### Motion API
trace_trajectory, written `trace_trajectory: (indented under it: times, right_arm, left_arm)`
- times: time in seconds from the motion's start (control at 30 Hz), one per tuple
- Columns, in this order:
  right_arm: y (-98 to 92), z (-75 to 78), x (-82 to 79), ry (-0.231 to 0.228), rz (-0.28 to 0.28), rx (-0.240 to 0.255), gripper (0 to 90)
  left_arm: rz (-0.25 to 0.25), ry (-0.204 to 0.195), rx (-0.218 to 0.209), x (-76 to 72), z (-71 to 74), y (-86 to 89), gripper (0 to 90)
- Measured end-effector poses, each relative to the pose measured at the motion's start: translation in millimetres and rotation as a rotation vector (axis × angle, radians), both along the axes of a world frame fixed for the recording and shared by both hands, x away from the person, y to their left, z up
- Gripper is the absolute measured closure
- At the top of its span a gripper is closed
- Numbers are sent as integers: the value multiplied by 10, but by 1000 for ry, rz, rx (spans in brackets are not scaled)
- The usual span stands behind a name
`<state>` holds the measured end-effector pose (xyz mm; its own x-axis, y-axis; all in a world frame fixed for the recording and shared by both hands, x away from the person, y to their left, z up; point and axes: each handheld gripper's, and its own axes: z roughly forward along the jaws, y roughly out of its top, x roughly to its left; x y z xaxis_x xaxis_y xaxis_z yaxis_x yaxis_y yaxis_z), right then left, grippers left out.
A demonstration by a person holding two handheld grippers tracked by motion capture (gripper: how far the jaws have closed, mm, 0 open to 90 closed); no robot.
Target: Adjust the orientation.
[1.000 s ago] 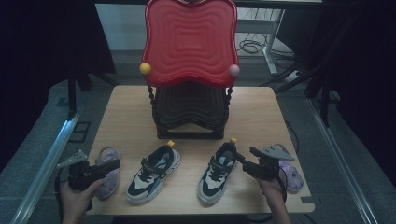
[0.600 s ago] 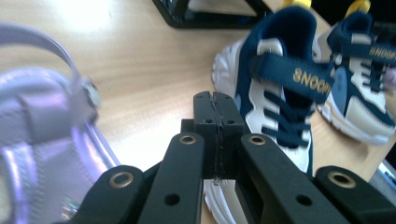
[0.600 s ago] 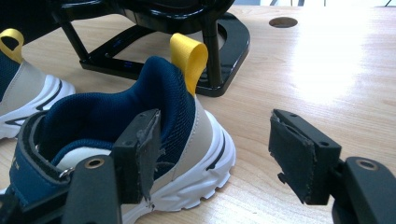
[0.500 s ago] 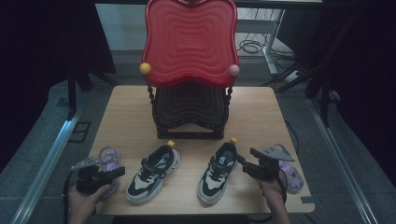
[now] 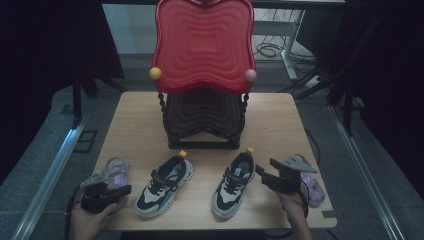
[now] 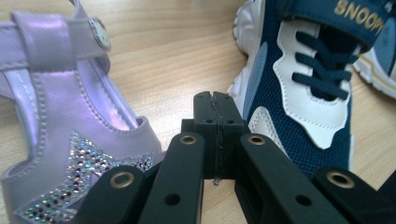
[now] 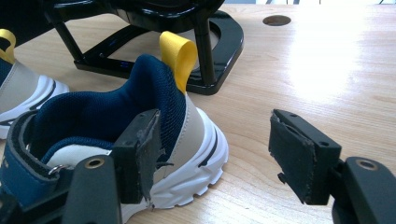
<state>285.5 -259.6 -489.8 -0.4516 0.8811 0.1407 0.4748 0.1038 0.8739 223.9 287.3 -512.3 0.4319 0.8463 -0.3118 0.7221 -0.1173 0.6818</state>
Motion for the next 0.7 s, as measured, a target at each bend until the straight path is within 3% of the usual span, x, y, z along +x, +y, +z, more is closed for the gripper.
trace_trajectory:
  times: [0.17, 0.23, 0.4, 0.7]
  right_arm:
    - [-23, 9, -6, -1, -10, 6, 352]
    - [-21, -1, -2, 1, -13, 3, 352]
    - [-10, -12, 0, 6, -16, -3, 352]
    - [4, -29, 5, 9, -17, -12, 352]
  left_arm:
    - [13, 29, 43, -43, -92, 28, 897]
    - [8, 31, 19, -87, -116, 65, 897]
    - [15, 33, 25, -165, -148, 109, 897]
    - [22, 29, 27, -172, -136, 131, 896]
